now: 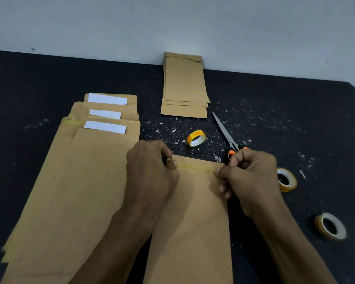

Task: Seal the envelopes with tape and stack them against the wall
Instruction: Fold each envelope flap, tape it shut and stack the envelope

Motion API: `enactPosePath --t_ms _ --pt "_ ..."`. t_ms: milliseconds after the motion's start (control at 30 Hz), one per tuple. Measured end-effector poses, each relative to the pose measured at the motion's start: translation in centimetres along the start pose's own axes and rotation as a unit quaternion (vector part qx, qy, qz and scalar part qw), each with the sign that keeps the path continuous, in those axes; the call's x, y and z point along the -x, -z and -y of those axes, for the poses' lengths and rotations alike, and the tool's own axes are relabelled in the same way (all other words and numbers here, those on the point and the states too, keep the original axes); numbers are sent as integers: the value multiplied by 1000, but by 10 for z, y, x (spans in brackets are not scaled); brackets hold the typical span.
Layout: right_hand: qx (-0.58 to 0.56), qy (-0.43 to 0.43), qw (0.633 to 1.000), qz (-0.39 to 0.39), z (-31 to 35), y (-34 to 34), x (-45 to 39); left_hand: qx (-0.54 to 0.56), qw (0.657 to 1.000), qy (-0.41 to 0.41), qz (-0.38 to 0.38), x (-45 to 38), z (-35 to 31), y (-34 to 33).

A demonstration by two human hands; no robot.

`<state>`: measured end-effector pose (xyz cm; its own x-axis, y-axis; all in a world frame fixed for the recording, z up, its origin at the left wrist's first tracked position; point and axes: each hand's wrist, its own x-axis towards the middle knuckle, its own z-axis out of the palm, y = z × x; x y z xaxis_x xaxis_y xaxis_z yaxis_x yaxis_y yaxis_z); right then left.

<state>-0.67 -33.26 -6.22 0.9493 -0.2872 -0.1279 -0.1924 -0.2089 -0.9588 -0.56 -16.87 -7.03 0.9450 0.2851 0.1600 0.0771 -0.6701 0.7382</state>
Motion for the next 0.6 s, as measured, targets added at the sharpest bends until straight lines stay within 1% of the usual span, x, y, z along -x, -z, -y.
enactPosePath --t_ms 133,233,333,467,533,600 --pt "-28 -15 999 -5 -1 3 -1 -8 1000 -8 8 -1 0 0" --pt "-17 -2 1000 -8 -3 2 0 -19 999 -18 29 0 -1 2" --pt "-10 10 1000 -5 -2 2 2 -39 997 -25 67 -2 -5 4" --pt "-44 20 999 8 4 9 6 -50 989 -12 142 -12 -10 13" --pt "-71 45 996 5 8 14 8 -19 986 -1 168 -17 -9 22" --pt "-88 78 993 -9 13 18 8 57 980 18 191 -21 -10 35"
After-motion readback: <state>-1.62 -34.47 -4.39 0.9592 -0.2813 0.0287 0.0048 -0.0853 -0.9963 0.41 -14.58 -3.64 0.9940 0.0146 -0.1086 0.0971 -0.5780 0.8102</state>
